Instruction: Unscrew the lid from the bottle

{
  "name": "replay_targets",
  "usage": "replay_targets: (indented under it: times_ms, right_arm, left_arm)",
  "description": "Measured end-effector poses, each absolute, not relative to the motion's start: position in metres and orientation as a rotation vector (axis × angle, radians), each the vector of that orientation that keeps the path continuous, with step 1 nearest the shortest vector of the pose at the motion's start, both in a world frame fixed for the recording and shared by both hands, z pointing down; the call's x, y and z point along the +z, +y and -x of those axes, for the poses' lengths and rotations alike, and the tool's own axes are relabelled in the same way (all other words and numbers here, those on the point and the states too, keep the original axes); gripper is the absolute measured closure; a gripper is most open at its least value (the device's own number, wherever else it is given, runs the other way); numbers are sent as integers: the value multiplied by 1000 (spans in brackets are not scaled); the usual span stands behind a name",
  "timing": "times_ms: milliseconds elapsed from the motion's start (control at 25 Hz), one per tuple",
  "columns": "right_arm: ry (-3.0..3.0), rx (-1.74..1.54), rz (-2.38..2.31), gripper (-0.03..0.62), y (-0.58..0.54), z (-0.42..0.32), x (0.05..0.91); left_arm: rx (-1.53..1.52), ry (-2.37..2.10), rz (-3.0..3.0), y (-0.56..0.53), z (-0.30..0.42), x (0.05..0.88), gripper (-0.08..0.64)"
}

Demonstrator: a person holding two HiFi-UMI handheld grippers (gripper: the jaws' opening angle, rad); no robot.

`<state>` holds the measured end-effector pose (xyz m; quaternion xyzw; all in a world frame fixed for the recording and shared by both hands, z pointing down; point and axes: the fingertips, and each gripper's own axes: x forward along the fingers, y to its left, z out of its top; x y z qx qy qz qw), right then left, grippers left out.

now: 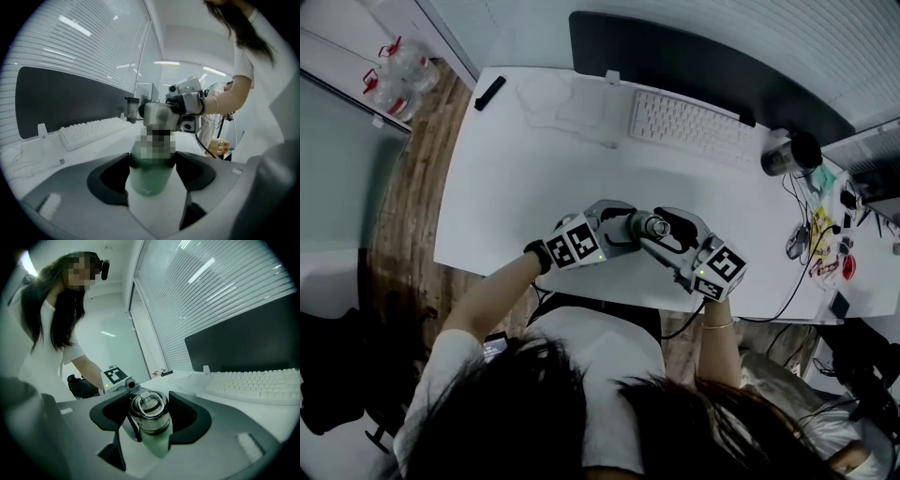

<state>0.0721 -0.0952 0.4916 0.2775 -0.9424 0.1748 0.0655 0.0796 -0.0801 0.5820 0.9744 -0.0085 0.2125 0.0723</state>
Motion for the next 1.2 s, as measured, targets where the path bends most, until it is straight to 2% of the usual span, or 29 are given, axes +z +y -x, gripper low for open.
replay_targets:
  times_ms: [640,1200]
  right_arm:
    - [-2860,461,-909,336,-79,-96,453]
    - [-2813,270,-1192,336,-67,-154,392]
  left_arm:
    - [613,-136,-2980,-80,-71,549,201]
    - [384,-411,-3071,-93,-70,447,212]
